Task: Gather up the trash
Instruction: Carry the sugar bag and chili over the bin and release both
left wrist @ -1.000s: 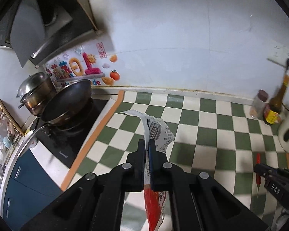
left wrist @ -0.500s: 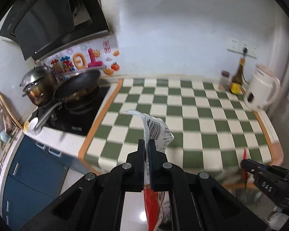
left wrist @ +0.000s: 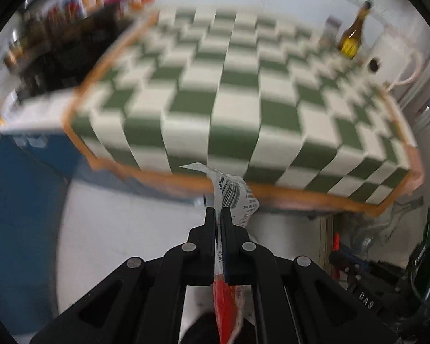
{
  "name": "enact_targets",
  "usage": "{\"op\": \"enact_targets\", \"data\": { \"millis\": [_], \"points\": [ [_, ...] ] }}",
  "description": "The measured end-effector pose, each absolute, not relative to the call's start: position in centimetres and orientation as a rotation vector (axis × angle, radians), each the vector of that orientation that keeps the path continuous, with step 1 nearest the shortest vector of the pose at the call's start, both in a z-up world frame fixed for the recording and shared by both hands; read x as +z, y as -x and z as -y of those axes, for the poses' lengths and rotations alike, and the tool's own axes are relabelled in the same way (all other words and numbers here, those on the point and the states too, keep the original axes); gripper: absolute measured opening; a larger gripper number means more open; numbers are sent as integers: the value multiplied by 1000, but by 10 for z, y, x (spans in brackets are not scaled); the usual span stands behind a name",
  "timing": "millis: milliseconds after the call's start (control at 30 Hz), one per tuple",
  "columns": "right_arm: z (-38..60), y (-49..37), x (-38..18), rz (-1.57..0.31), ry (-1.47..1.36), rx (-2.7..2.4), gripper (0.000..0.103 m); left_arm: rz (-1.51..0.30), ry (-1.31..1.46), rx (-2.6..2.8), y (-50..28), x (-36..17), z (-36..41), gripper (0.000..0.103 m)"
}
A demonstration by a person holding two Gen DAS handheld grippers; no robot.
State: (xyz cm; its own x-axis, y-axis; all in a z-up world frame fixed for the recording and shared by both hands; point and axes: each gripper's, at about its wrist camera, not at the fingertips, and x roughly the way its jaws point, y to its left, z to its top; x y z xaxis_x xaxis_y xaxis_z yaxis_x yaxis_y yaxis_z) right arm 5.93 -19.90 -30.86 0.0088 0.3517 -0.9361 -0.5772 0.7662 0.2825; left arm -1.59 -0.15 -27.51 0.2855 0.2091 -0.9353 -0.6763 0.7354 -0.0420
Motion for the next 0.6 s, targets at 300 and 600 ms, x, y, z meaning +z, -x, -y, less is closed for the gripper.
{"op": "enact_targets", "data": {
  "millis": [300,600],
  "points": [
    [230,-67,-546,-1590,173,626,9,-1360,689,587,-3,-552,-3,1],
    [230,-62,-756,-1694,190,594,9,-1486,779,503,-18,-768,14,2]
  ]
}}
